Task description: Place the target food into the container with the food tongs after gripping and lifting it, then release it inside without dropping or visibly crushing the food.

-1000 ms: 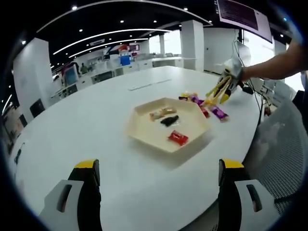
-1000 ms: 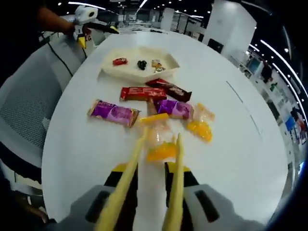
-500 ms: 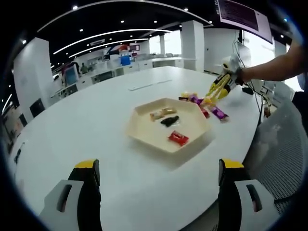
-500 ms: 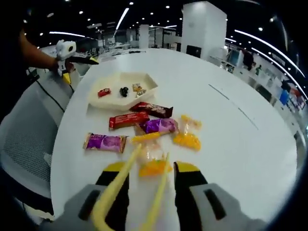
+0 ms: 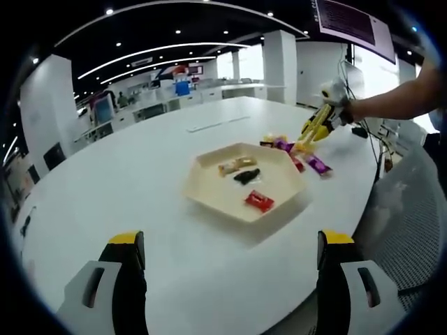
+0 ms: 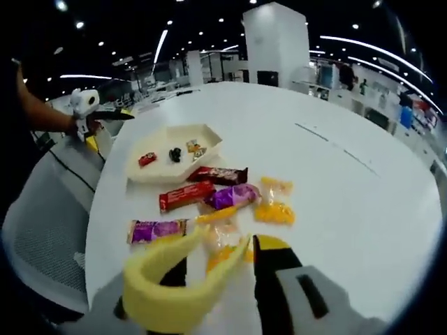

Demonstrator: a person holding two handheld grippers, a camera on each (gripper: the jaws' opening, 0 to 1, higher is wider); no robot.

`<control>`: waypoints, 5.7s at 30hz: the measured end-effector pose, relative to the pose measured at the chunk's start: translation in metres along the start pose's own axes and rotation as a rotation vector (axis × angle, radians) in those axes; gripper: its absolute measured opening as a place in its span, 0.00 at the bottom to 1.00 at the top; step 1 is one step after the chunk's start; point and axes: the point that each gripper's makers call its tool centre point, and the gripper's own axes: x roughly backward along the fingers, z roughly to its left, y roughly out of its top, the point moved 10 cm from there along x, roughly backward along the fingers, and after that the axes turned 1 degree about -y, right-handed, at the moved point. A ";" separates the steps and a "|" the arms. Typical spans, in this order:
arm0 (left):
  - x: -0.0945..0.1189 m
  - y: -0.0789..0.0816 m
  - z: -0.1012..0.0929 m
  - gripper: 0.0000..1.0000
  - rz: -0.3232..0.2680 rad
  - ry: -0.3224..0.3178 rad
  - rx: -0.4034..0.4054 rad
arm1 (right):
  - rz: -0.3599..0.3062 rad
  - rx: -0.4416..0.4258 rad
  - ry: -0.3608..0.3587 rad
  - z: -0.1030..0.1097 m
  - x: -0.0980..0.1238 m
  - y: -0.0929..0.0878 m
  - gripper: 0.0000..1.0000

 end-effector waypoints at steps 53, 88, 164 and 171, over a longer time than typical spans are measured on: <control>0.000 0.000 0.000 0.99 0.000 -0.001 0.000 | -0.032 -0.078 -0.051 -0.003 0.006 0.004 0.25; 0.001 0.002 0.000 0.99 -0.015 0.001 0.014 | 0.214 -0.013 -0.059 -0.009 -0.002 0.020 0.20; 0.011 0.015 0.003 0.99 -0.145 0.018 0.031 | -0.026 0.127 0.100 0.090 -0.077 0.147 0.24; 0.010 0.017 0.000 0.97 -0.152 -0.019 0.033 | -0.038 0.126 0.104 0.088 -0.067 0.146 0.24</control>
